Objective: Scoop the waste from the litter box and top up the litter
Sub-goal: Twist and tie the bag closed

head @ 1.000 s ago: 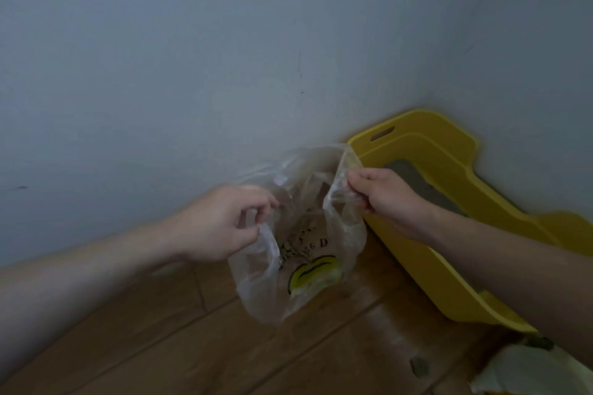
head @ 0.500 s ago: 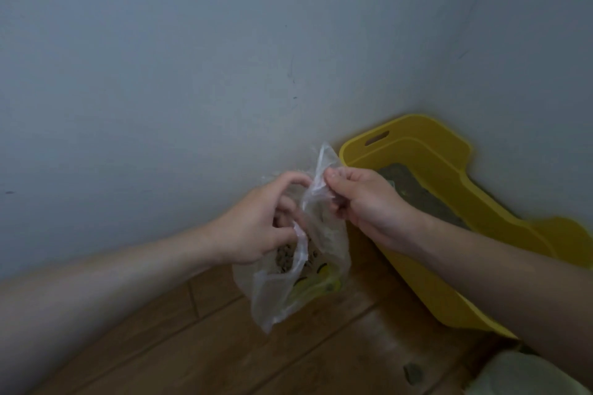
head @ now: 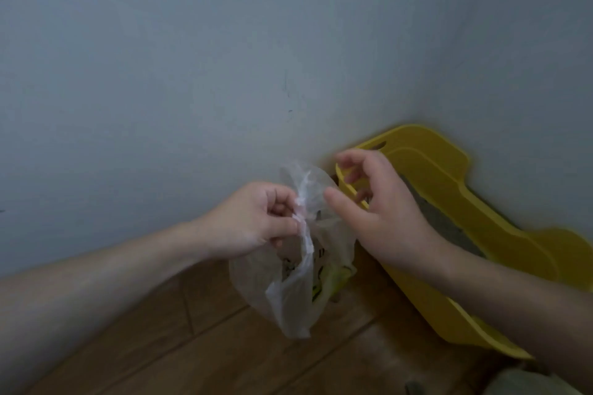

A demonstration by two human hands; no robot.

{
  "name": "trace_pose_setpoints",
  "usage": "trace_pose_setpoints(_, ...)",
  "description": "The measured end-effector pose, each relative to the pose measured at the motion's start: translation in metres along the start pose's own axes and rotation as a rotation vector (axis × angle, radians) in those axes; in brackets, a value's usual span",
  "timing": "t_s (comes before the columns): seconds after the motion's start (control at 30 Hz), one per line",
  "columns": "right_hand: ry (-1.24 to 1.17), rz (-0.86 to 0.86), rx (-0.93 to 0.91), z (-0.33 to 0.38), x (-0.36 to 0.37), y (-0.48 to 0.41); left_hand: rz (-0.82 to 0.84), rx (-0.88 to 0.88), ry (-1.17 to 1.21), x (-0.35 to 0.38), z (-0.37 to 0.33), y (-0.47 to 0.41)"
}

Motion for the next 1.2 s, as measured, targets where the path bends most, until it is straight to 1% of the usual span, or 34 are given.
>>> trace_pose_setpoints(0.03, 0.100, 0.075, -0.186, 0.016, -0.002, 0.001, 0.018, -0.003, 0.000, -0.004, -0.006, 0.001)
trace_pose_setpoints(0.07, 0.184, 0.185, -0.327, 0.028, 0.002, 0.002, 0.035, -0.001, -0.007, -0.008, -0.011, 0.002)
trace_pose_setpoints(0.1, 0.264, 0.301, -0.398, 0.032, 0.010, 0.004, 0.053, 0.004, -0.016, -0.012, -0.017, 0.003)
trace_pose_setpoints(0.13, 0.329, 0.399, -0.415, 0.031, 0.020, 0.005, 0.069, 0.014, -0.020, -0.016, -0.022, 0.003)
trace_pose_setpoints(0.17, 0.369, 0.454, -0.404, 0.030, 0.027, 0.004, 0.078, 0.023, -0.020, -0.019, -0.028, 0.003)
trace_pose_setpoints(0.2, 0.378, 0.465, -0.374, 0.027, 0.033, 0.001, 0.083, 0.034, -0.009, -0.021, -0.033, 0.001)
trace_pose_setpoints(0.3, 0.291, 0.380, -0.282, 0.019, 0.037, -0.010, 0.065, 0.057, 0.084, -0.024, -0.042, -0.002)
trace_pose_setpoints(0.33, 0.259, 0.330, -0.294, 0.018, 0.036, -0.014, 0.047, 0.067, 0.117, -0.025, -0.044, -0.003)
trace_pose_setpoints(0.4, 0.241, 0.199, -0.378, 0.020, 0.031, -0.019, 0.004, 0.097, 0.169, -0.024, -0.047, -0.004)
trace_pose_setpoints(0.47, 0.202, 0.101, -0.391, 0.019, 0.027, -0.024, -0.064, 0.129, 0.227, -0.024, -0.050, -0.005)
trace_pose_setpoints(0.57, 0.060, 0.049, -0.288, 0.008, 0.024, -0.031, -0.205, 0.181, 0.324, -0.027, -0.057, -0.003)
trace_pose_setpoints(0.63, -0.074, 0.059, -0.168, 0.005, 0.022, -0.033, -0.309, 0.222, 0.259, -0.037, -0.064, 0.002)
trace_pose_setpoints(0.7, -0.222, 0.089, -0.070, 0.009, 0.022, -0.035, -0.348, 0.285, 0.090, -0.046, -0.073, 0.005)
trace_pose_setpoints(0.73, -0.263, 0.095, -0.055, 0.014, 0.022, -0.037, -0.334, 0.344, -0.010, -0.048, -0.082, 0.007)
trace_pose_setpoints(0.83, -0.268, 0.037, -0.048, 0.026, 0.020, -0.044, -0.258, 0.503, -0.348, -0.040, -0.105, 0.013)
trace_pose_setpoints(0.9, -0.260, 0.031, -0.058, 0.029, 0.022, -0.047, -0.212, 0.551, -0.501, -0.030, -0.115, 0.013)
trace_pose_setpoints(0.93, -0.254, 0.047, -0.075, 0.031, 0.024, -0.048, -0.193, 0.553, -0.531, -0.026, -0.118, 0.011)
trace_pose_setpoints(1.0, -0.248, 0.126, -0.144, 0.039, 0.029, -0.045, -0.148, 0.537, -0.488, -0.020, -0.118, 0.006)
trace_pose_setpoints(1.07, -0.244, 0.219, -0.209, 0.046, 0.035, -0.040, -0.129, 0.507, -0.373, -0.018, -0.113, -0.002)
trace_pose_setpoints(1.1, -0.295, 0.263, -0.198, 0.047, 0.038, -0.038, -0.138, 0.494, -0.308, -0.020, -0.108, -0.006)
trace_pose_setpoints(1.13, -0.403, 0.300, -0.150, 0.046, 0.040, -0.034, -0.158, 0.483, -0.257, -0.021, -0.105, -0.008)
trace_pose_setpoints(1.2, -0.649, 0.329, -0.003, 0.040, 0.039, -0.030, -0.210, 0.480, -0.219, -0.024, -0.102, -0.009)
Point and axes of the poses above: each hand's wrist, its own y-axis away from the middle knuckle, its own x-axis out of the palm, z = x × y, the point moved 7 cm from there along -y, towards the middle knuckle
